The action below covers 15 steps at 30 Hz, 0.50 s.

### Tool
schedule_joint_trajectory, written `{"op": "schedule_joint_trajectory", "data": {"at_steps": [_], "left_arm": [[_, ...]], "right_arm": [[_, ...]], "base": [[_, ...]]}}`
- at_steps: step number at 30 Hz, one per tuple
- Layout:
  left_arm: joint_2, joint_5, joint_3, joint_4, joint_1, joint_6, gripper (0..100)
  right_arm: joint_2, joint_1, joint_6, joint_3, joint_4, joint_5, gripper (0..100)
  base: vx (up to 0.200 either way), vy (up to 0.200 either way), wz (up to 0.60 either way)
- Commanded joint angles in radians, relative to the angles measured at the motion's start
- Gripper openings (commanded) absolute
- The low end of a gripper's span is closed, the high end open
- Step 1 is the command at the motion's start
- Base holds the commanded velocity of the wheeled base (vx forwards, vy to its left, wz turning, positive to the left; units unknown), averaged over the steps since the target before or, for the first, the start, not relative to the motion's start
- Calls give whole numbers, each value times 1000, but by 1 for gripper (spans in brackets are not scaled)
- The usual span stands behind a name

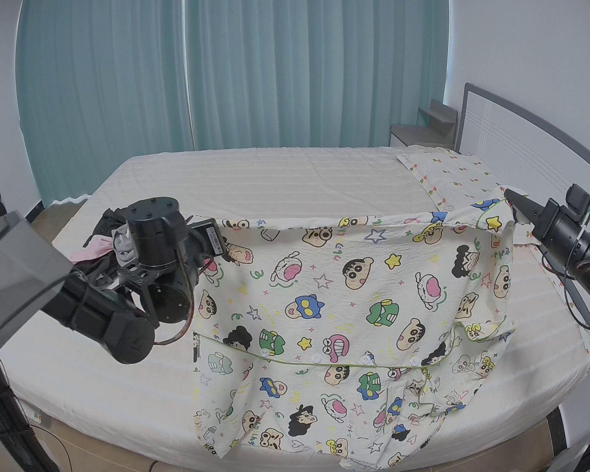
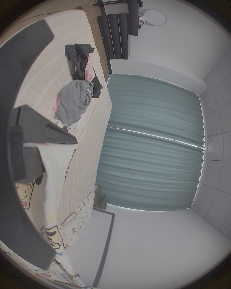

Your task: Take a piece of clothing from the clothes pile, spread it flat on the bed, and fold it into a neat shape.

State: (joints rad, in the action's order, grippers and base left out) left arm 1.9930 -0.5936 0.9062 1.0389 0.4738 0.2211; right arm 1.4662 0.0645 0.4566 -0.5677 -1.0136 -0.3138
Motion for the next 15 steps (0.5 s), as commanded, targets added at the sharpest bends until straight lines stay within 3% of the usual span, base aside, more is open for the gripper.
{"op": "schedule_joint_trajectory", "data": {"at_steps": [1, 5, 15], "left_arm": [[194, 0, 126, -10, -6, -12, 0], [372, -2, 290, -14, -20, -11, 0], [560, -3, 416, -51, -40, -11, 0]], "right_arm": [[183, -6, -3, -29, -62, 1, 0], [338, -6, -3, -66, -154, 12, 0], [648, -15, -1, -182, -221, 47, 0]], "base": [[200, 0, 0], [50, 0, 0], [0, 0, 0]]}}
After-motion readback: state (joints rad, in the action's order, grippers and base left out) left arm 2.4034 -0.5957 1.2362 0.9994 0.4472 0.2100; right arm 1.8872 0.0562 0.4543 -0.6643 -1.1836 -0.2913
